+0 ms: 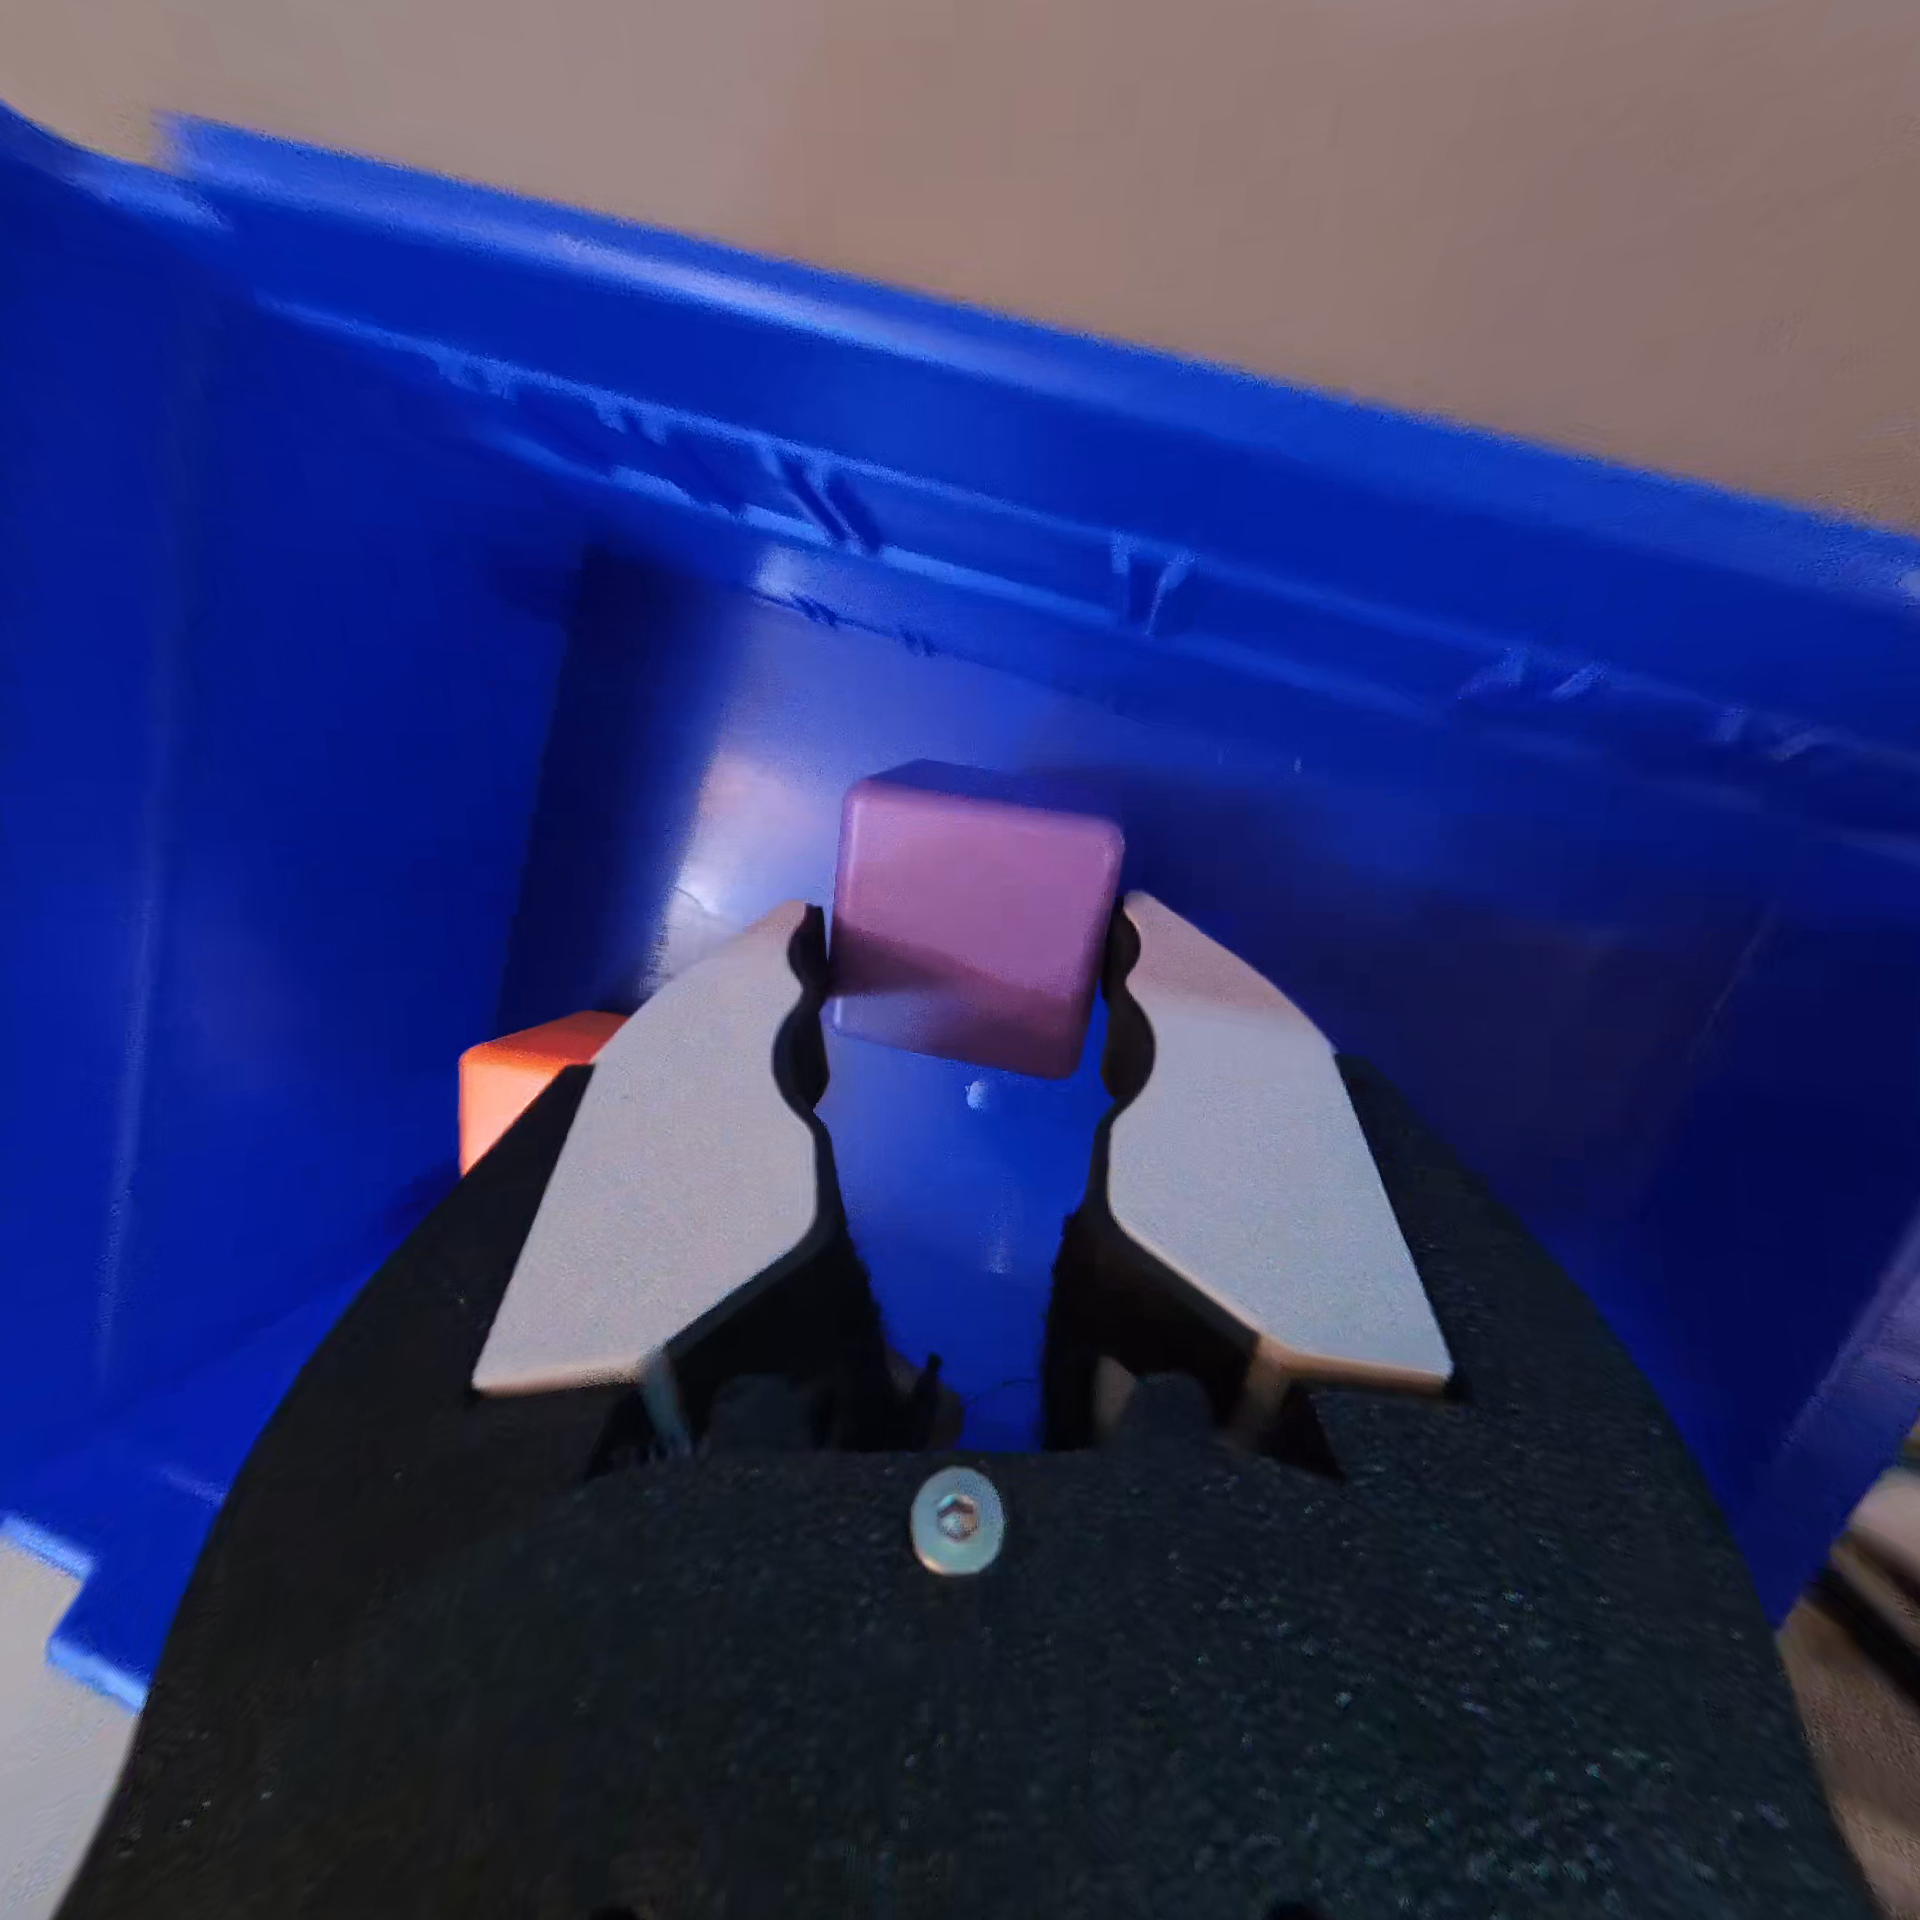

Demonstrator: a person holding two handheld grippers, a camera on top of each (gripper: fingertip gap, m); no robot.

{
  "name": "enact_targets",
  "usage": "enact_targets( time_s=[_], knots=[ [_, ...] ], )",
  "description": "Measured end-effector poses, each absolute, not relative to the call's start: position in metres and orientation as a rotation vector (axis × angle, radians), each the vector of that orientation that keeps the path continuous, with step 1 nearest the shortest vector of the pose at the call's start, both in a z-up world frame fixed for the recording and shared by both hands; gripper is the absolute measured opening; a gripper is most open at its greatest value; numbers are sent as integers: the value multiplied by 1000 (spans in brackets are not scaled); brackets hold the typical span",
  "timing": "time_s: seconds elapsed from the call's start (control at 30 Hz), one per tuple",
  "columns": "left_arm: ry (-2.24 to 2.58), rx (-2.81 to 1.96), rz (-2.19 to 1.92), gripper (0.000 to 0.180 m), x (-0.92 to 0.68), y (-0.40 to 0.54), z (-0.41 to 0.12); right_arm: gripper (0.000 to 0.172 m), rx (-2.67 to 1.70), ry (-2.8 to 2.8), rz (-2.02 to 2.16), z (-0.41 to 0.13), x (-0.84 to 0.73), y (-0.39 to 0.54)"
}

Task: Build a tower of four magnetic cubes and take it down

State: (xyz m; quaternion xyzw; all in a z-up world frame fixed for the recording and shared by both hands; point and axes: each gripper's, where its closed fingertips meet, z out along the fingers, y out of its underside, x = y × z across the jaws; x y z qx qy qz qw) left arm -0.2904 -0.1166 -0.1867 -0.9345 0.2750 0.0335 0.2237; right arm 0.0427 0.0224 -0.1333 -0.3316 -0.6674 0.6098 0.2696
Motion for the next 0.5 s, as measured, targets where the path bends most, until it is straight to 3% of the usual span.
enact_targets(
  time_s=[0.33, 0.5],
  knots=[
    [174, -1708, -85, 51, -221, -113, -21, 85, -834, -1650, 1647, -96, 36, 19],
    [222, -1442, -396, 51, -122, -112, 11, 78, -815, -1535, 1697, -51, 22, -1]
  ],
)
